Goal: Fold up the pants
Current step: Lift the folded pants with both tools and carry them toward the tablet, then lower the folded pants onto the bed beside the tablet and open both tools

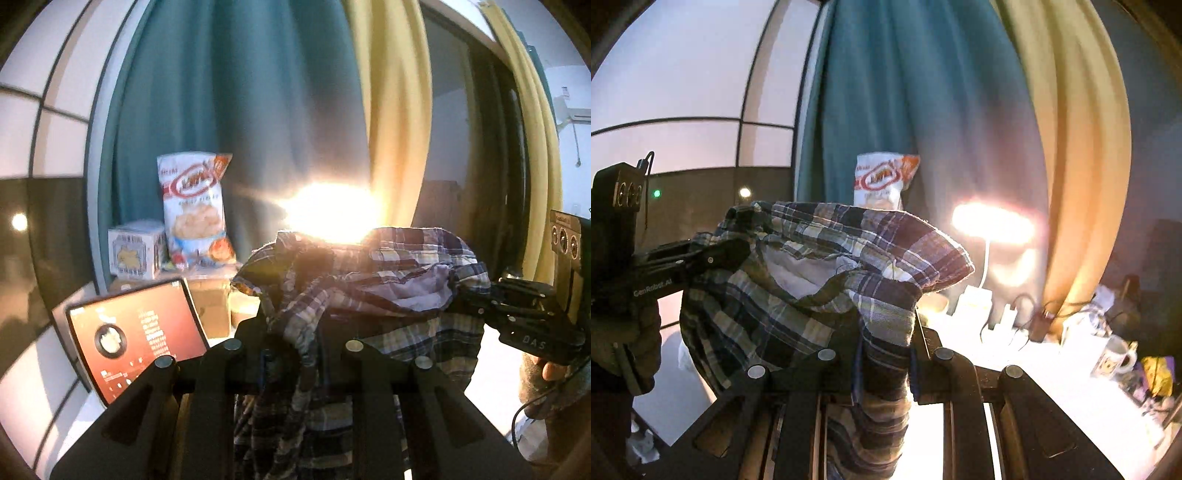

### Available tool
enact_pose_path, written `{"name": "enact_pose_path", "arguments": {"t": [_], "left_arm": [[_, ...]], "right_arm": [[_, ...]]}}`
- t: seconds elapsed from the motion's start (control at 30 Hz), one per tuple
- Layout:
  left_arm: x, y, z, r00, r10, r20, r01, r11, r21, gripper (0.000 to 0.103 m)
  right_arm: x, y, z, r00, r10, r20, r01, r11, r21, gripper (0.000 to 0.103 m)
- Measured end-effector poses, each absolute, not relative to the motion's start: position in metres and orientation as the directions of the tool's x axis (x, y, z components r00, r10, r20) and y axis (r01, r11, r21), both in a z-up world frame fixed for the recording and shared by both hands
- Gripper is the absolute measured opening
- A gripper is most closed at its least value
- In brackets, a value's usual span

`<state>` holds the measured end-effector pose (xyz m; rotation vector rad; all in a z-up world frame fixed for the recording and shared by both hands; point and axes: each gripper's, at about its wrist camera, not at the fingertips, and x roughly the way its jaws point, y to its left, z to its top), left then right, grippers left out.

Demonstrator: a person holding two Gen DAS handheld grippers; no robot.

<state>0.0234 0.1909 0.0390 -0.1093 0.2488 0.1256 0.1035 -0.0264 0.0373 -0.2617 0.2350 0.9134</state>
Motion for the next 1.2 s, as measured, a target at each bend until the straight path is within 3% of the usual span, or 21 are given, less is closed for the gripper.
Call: {"name": "enact_pose_path", "arguments": {"t": [0.67, 1.0, 1.2], "left_arm": [[0.17, 0.242, -0.07, 0.83, 0.038, -0.556, -0.142, 0.979, -0.145, 0.019], [0.206, 0.255, -0.113, 0.753, 0.04, -0.657, -0.174, 0.975, -0.139, 0.019], [0.222, 0.263, -0.133, 0.702, 0.076, -0.708, -0.207, 0.973, -0.101, 0.027]], "right_arm": [[0.249, 0.044, -0.066, 0.527, 0.638, -0.561, -0.756, 0.653, 0.032, 0.019], [0.3, 0.064, -0.116, 0.448, 0.607, -0.657, -0.747, 0.658, 0.098, 0.019], [0.324, 0.069, -0.143, 0.397, 0.592, -0.702, -0.731, 0.666, 0.148, 0.019]]}}
